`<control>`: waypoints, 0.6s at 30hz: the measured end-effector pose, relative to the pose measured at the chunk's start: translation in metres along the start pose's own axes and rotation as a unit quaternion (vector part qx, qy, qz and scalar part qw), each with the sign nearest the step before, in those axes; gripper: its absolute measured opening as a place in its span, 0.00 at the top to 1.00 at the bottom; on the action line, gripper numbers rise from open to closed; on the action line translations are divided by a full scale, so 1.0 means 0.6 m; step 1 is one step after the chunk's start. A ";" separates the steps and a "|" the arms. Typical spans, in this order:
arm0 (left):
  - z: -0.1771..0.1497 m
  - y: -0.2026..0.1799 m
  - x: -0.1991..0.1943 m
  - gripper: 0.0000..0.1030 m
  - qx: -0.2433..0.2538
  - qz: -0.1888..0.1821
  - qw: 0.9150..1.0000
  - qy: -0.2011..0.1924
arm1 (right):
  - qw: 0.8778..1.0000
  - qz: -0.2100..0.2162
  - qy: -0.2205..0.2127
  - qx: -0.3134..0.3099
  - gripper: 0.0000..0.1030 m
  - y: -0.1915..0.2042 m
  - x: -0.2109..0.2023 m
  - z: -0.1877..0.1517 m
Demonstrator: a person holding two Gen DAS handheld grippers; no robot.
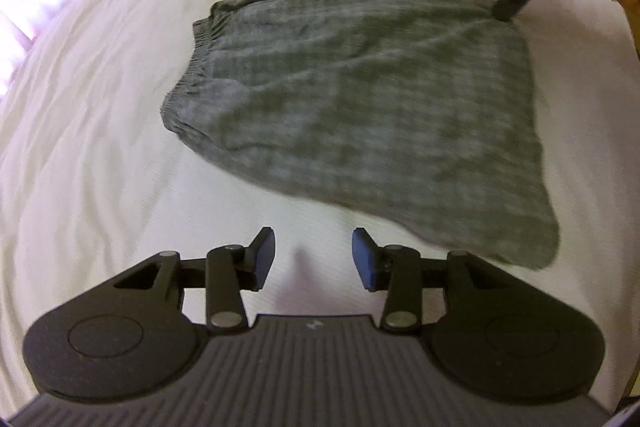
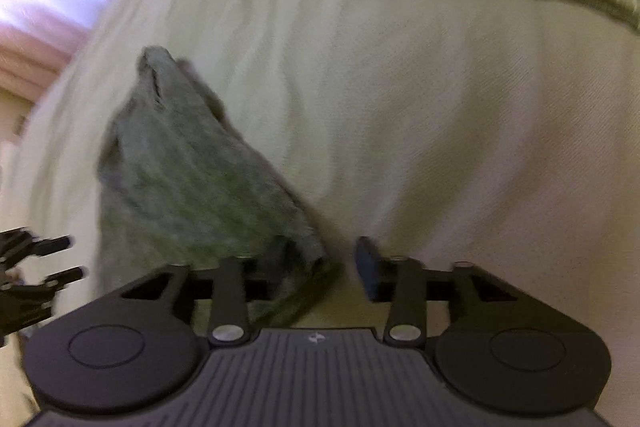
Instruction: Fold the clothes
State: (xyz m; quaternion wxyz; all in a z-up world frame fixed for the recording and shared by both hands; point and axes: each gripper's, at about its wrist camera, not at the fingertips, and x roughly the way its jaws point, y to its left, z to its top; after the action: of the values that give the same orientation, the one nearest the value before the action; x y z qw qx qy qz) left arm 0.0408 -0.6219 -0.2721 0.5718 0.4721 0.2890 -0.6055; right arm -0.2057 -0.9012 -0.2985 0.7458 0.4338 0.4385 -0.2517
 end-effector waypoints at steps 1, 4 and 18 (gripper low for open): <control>-0.011 -0.013 -0.006 0.63 -0.001 -0.002 1.000 -0.004 | 1.000 -0.017 -0.003 -0.017 0.58 0.007 -0.005 -0.002; -0.032 -0.043 -0.006 0.62 0.003 -0.013 1.000 -0.021 | 0.995 -0.068 -0.030 -0.068 0.58 0.032 -0.032 -0.015; -0.143 -0.124 -0.042 0.58 -0.107 0.003 0.990 -0.088 | 0.889 -0.023 -0.006 -0.456 0.45 0.317 0.009 -0.298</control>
State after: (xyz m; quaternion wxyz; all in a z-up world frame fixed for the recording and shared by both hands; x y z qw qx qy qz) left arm -0.0130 -0.5216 -0.2969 0.6443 0.3537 0.2992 -0.6085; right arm -0.1372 -0.6515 -0.2651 0.8584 0.0340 0.5101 -0.0434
